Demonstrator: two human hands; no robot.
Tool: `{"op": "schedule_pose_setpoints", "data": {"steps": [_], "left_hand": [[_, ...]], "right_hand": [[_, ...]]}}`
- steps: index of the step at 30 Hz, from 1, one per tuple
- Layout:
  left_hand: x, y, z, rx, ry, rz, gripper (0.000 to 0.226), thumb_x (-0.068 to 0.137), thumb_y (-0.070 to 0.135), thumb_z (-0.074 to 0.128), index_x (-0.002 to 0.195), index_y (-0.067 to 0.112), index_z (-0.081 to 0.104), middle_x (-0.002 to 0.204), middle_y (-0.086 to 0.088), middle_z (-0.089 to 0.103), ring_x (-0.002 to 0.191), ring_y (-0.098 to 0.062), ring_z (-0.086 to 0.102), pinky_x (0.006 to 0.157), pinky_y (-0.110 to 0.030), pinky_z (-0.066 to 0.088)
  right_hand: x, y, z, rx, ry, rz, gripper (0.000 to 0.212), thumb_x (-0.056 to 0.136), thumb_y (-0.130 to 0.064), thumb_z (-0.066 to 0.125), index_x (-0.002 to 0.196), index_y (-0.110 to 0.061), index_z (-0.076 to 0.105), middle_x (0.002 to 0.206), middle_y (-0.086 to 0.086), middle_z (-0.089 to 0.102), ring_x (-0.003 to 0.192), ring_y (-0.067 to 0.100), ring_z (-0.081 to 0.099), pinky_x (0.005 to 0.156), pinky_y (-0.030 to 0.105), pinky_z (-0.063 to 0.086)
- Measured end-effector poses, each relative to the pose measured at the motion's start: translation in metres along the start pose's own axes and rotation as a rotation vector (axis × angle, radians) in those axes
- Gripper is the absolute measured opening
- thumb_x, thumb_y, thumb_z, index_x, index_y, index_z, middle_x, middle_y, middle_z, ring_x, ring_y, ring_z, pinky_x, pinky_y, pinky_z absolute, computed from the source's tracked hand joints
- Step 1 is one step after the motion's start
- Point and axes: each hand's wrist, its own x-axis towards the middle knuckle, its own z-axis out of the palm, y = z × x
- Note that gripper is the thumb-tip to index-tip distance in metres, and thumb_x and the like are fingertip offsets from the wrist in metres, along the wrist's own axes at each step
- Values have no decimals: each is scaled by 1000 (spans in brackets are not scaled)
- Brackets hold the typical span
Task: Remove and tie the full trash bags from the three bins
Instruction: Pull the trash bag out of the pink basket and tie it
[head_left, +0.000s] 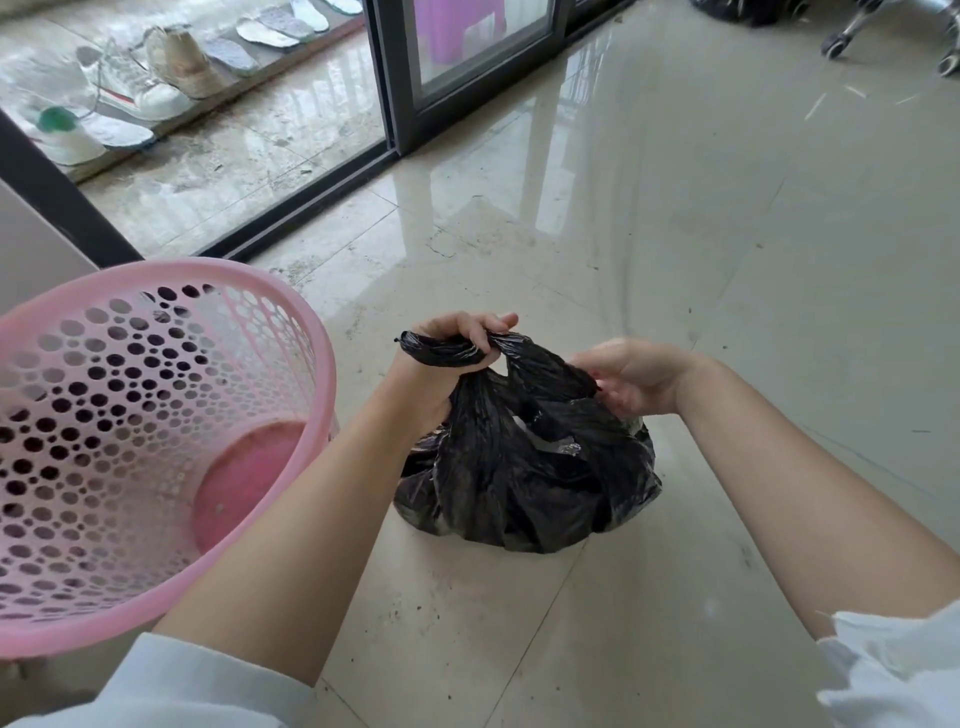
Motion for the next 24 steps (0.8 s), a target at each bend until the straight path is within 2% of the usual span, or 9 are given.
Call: {"op": "schedule_pose_setpoints", "data": {"steps": [3, 6, 11, 14, 16, 18, 20, 22, 24], "left_hand": [[1, 1, 1, 32, 10, 32, 55, 67, -24, 53, 36, 21, 61, 60, 13, 70, 79, 6, 70, 76, -10, 54], [3, 2, 4, 28, 53, 37, 61, 71, -28, 51, 34, 20, 60, 58, 12, 69, 76, 6, 70, 74, -9, 54], [1, 7, 7, -35, 105, -40, 65, 86, -21, 41, 40, 19, 66, 65, 10, 72, 74, -3, 68, 75, -18, 52], [-2, 12, 12, -235, 73, -127, 55, 98, 9, 36, 54, 17, 68, 83, 6, 73, 77, -4, 69, 73, -20, 54], [-2, 18, 19, -369, 98, -150, 50, 101, 26, 26, 60, 14, 51, 96, 4, 67, 89, -7, 65, 76, -25, 54], [1, 24, 28, -553, 172, -119, 47, 102, 31, 23, 60, 14, 37, 91, 0, 65, 96, -13, 59, 87, -33, 46], [5, 28, 33, -716, 297, -63, 50, 102, 31, 26, 55, 14, 34, 68, -3, 67, 85, -15, 61, 87, -34, 43], [6, 30, 30, -861, 387, -36, 55, 101, 32, 29, 49, 14, 34, 42, 0, 52, 55, -14, 57, 75, -29, 47], [1, 30, 21, -792, 373, -85, 61, 101, 33, 29, 43, 17, 32, 33, 6, 32, 31, -8, 36, 45, -20, 38]], "right_hand": [[-3, 3, -2, -153, -85, 4, 16, 73, -31, 60, 69, -16, 57, 54, -7, 54, 46, 4, 46, 49, 17, 36], [1, 11, -13, -13, -146, -128, 45, 55, -49, 74, 87, -19, 65, 87, -5, 66, 71, 7, 60, 62, 18, 50], [-7, 11, -17, 58, -134, -289, 23, 62, -14, 71, 84, -9, 68, 73, -6, 75, 72, 5, 69, 64, 17, 55], [-6, 9, -19, 541, -107, -521, 37, 38, -25, 90, 66, -11, 70, 68, -2, 73, 75, 11, 71, 78, 34, 59], [-9, -1, -10, 819, -112, -670, 32, 46, -32, 85, 65, -12, 68, 66, -2, 72, 78, 14, 72, 79, 37, 59], [-11, -15, 0, 998, -42, -766, 21, 63, -33, 66, 50, -16, 62, 53, -2, 66, 60, 14, 70, 68, 35, 61], [-14, -30, 6, 1073, 42, -736, 43, 78, -30, 52, 39, -17, 45, 33, -6, 42, 31, 8, 45, 45, 18, 52], [-15, -35, 0, 880, 207, -696, 55, 94, -28, 40, 40, -20, 40, 28, -8, 28, 24, 5, 25, 33, 9, 27], [-15, -23, -8, 315, 478, -748, 36, 91, -31, 45, 56, -21, 46, 30, -12, 34, 26, 1, 27, 32, 11, 22]]}}
